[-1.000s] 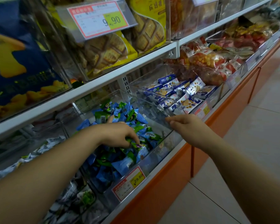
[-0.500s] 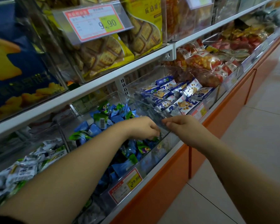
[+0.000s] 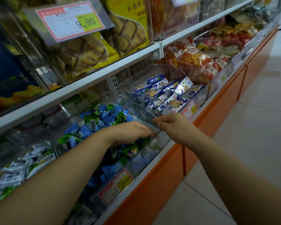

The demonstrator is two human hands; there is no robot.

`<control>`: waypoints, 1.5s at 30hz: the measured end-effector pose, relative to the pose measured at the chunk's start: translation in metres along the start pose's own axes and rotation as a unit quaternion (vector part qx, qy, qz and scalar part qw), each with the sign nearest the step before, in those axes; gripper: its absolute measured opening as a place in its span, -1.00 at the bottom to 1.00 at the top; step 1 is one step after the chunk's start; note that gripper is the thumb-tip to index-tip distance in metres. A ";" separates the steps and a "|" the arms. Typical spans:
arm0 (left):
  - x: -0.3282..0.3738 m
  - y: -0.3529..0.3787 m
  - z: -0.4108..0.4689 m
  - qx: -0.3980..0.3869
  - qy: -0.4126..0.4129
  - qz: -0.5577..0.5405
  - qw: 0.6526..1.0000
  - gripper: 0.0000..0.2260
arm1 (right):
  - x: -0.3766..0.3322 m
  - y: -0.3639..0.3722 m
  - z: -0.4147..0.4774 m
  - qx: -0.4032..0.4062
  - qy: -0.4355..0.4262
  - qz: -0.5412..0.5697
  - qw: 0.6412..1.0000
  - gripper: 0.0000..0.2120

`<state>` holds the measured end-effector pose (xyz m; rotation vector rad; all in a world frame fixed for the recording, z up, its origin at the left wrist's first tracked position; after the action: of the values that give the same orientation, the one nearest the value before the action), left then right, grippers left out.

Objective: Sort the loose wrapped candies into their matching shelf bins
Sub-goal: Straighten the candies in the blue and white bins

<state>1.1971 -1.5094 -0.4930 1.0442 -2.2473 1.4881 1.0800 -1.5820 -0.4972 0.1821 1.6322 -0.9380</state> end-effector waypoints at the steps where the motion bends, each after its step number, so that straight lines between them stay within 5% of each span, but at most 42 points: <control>1: -0.001 -0.001 -0.005 0.007 0.011 -0.004 1.000 -0.74 | 0.000 0.000 0.000 0.008 -0.004 0.002 1.000 -0.71; 7: -0.001 -0.014 -0.043 0.131 0.073 -0.011 0.989 -0.71 | -0.013 -0.002 -0.003 0.154 -0.063 -0.017 0.986 -0.71; 11: -0.016 -0.025 -0.084 0.228 0.101 -0.113 0.962 -0.74 | -0.033 0.006 -0.016 0.195 -0.107 0.022 0.975 -0.75; 17: -0.052 -0.023 -0.174 0.317 0.085 -0.226 0.917 -0.75 | -0.074 0.057 -0.043 0.061 -0.162 0.045 0.984 -0.83; 22: -0.092 -0.022 -0.251 0.410 0.015 -0.140 0.901 -0.75 | -0.099 0.120 -0.071 -0.084 -0.213 -0.035 0.973 -0.77; 25: -0.111 -0.023 -0.279 0.398 -0.064 0.023 0.915 -0.76 | -0.106 0.142 -0.080 -0.107 -0.221 -0.033 0.969 -0.75; 29: -0.119 -0.008 -0.286 0.286 -0.086 0.176 0.938 -0.77 | -0.104 0.151 -0.081 -0.087 -0.213 -0.016 0.973 -0.77; 35: -0.131 0.017 -0.269 0.210 -0.101 0.179 0.956 -0.77 | -0.103 0.150 -0.083 -0.095 -0.220 -0.010 0.971 -0.81; 41: -0.131 0.009 -0.260 0.281 -0.094 0.148 0.944 -0.93 | -0.099 0.145 -0.083 -0.119 -0.219 -0.019 0.968 -0.79; 45: -0.128 0.006 -0.247 0.248 -0.096 0.205 0.942 -0.85 | -0.095 0.141 -0.079 -0.120 -0.221 -0.035 0.967 -0.78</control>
<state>1.2412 -1.2366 -0.4580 0.9022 -2.3861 2.3116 1.1305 -1.4019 -0.4805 -0.2400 1.3251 -0.7591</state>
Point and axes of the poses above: each hand's wrist, its own z-axis towards the middle knuckle, its own y-axis out of the palm, x = y × z, the point moved 5 cm from there along z, towards the middle knuckle, and after that the axes turned 2 degrees about z, right-handed, at the moved point
